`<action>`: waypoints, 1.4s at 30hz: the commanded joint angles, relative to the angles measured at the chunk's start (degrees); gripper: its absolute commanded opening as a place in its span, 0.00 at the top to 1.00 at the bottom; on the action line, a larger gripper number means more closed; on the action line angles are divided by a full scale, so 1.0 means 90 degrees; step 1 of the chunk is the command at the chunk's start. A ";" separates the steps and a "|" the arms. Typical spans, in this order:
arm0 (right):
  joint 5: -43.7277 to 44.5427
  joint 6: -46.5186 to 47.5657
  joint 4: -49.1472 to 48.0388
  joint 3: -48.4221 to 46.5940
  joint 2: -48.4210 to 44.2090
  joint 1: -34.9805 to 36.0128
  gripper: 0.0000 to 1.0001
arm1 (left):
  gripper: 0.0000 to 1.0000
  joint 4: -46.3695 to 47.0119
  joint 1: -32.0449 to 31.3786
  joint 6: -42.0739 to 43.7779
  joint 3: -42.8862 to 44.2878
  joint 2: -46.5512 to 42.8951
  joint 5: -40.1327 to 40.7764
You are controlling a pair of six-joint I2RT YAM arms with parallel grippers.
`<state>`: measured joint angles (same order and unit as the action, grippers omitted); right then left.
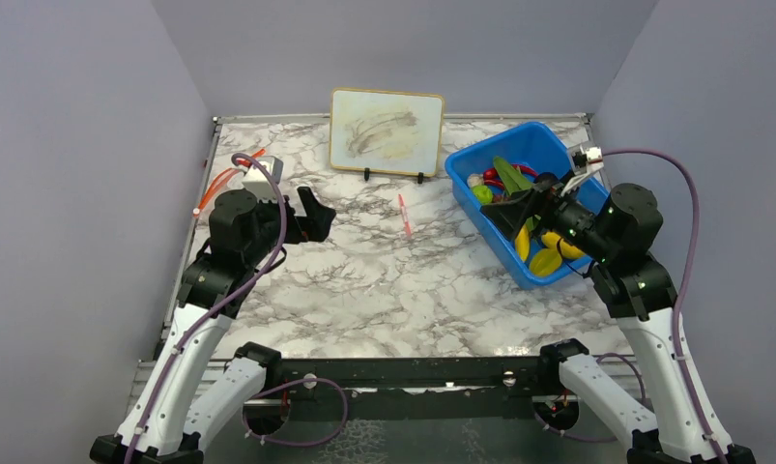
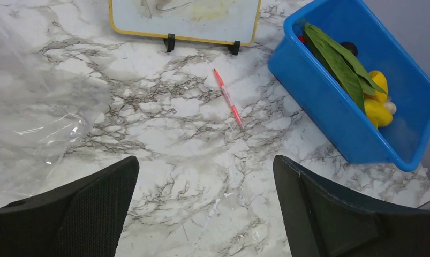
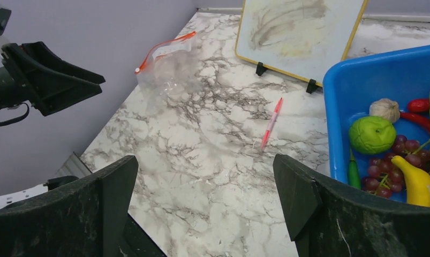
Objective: Place the food in the zip-top bag and seal the zipper
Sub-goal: Move the zipper food storage bag to the center of the board.
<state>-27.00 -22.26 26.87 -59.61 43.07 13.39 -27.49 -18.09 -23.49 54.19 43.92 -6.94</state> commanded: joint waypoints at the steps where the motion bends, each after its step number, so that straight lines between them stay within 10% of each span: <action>1: -0.0200 0.0020 -0.0254 -0.0084 -0.0086 -0.0032 0.00 | 0.00 0.0246 0.0025 -0.0066 -0.0019 -0.0159 0.0167; 21: -0.0557 -0.0332 -0.0694 0.0208 -0.0277 -0.0033 0.00 | 0.03 0.0310 0.0025 -0.0664 -0.0221 0.0972 0.2109; 30: -0.0776 -0.0510 -0.0822 0.0328 -0.0367 -0.0032 0.00 | 0.44 0.0516 0.0810 -0.1403 0.0302 0.2512 0.3286; 35: -0.1043 -0.0650 -0.0919 0.0412 -0.0504 -0.0032 0.00 | 0.26 0.1313 0.1315 -0.1743 0.0376 0.3282 0.3523; 42: -0.1211 -0.0649 -0.0773 0.0393 -0.0527 -0.0032 0.00 | 0.28 0.2462 0.2015 -0.2020 0.0737 0.4851 0.2551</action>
<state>-35.05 -27.46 20.93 -56.25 38.89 13.39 -13.56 -2.83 -39.22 57.82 81.60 21.19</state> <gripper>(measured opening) 0.999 0.735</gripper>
